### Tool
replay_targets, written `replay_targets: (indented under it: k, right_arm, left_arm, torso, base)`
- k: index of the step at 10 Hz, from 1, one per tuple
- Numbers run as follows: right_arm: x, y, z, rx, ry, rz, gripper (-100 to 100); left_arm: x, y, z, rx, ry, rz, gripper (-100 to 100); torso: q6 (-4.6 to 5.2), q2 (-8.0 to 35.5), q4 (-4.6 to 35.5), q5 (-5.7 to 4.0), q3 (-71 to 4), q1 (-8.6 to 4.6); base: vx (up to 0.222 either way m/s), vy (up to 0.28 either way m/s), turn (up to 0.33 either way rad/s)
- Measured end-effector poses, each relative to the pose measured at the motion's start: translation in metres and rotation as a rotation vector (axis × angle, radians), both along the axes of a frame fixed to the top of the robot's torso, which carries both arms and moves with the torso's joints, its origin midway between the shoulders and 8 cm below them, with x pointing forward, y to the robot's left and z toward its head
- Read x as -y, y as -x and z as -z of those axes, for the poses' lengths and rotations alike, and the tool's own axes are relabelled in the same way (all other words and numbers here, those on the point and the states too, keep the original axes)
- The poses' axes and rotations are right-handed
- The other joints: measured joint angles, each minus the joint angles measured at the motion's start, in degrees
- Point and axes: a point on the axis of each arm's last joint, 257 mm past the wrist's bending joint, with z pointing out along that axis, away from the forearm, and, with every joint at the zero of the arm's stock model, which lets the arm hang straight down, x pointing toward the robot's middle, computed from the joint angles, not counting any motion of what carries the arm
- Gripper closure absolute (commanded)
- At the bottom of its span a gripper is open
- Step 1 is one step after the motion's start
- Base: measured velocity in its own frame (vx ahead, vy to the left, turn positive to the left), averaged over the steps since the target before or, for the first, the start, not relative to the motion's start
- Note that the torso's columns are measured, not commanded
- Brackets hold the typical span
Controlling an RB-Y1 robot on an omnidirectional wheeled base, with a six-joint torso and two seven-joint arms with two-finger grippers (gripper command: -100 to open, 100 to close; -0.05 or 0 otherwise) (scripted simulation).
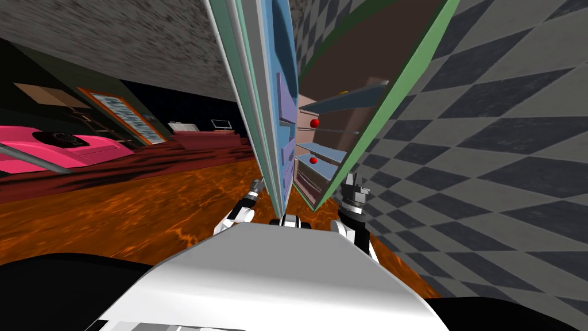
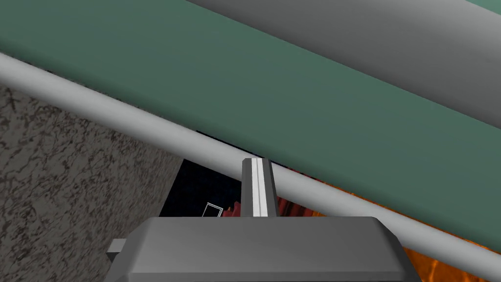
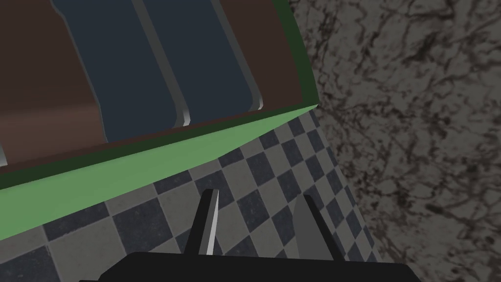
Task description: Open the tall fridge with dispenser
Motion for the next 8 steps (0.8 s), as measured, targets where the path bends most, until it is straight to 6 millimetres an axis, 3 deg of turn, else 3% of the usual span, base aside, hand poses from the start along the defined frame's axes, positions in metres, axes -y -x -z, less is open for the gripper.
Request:
replay_targets:
  k: [1,6,8]
  right_arm:
    - [0.0,0.0,0.0,0.0,0.0,0.0,0]
    - [0.0,0.0,0.0,0.0,-0.001,0.0,0]
    - [0.0,0.0,0.0,0.0,-0.001,0.0,0]
  left_arm:
    - [0.0,0.0,-0.001,0.002,0.0,0.001,-100]
    - [0.012,0.003,0.033,-0.035,0.077,0.003,-100]
    - [0.017,0.002,0.037,-0.03,0.098,0.005,-100]
  torso:
    - [-0.07,0.13,-0.06,-0.06,0.09,-0.54]
    - [-0.12,-0.03,-0.17,0.14,0.0,0.19]
    - [-0.1,-0.12,-0.39,0.24,-0.02,0.14]
  base:
    - [-0.001,0.09,-0.032]
    - [-0.005,0.079,-0.082]
    - [-0.004,0.053,-0.034]
